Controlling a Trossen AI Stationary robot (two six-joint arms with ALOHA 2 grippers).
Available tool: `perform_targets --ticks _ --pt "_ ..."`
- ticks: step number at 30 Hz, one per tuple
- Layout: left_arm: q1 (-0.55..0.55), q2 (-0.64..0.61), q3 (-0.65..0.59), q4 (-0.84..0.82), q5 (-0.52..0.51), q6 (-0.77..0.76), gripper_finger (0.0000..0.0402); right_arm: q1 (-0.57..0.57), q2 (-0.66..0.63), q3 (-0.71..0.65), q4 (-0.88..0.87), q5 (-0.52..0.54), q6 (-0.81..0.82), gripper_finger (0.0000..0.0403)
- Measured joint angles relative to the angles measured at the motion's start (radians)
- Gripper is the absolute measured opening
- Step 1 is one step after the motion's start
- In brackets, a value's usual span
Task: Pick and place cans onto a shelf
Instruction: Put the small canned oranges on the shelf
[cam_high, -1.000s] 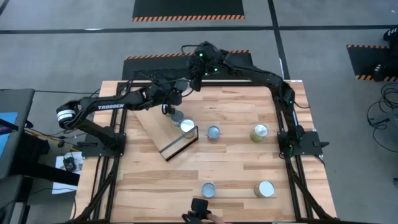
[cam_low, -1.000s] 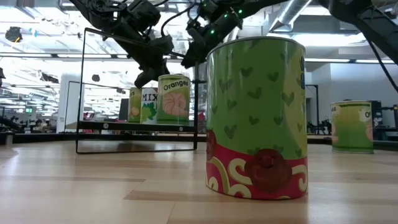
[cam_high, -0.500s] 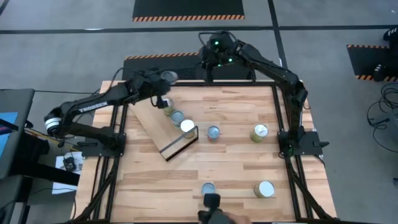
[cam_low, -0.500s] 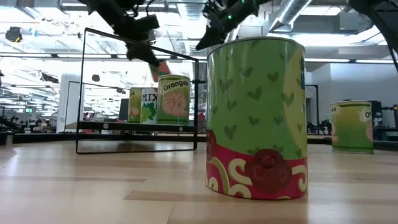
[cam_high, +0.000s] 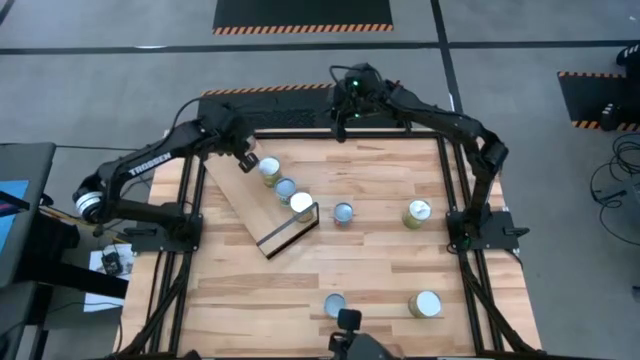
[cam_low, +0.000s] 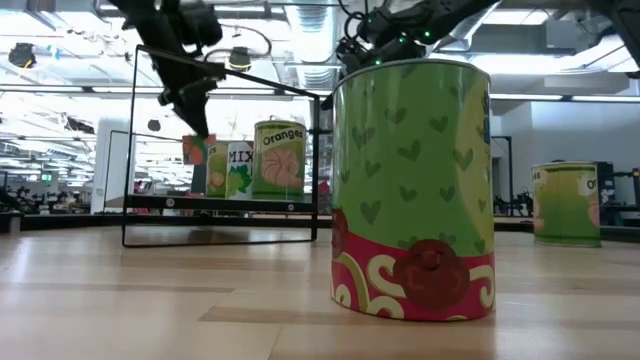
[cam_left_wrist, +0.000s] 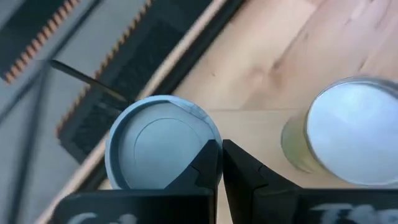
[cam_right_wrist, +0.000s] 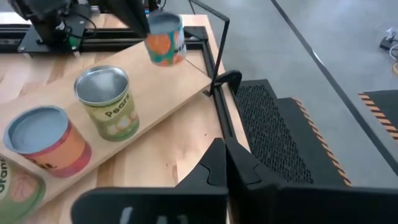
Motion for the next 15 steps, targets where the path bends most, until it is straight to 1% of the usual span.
perform_targets --ticks 4,11,15 --pt "0.007 0.027 -0.052 0.034 0.058 0.004 0.0 0.002 -0.025 -0.028 0.013 0.003 -0.004 0.0006" --pt "0.006 0.026 -0.132 0.148 0.153 -0.017 0.0 -0.002 -0.051 -0.031 0.023 0.005 -0.021 0.0005" --pt "0.005 0.026 -0.165 0.157 0.159 -0.038 0.0 -0.002 -0.053 -0.031 0.023 0.005 -0.024 0.0006"
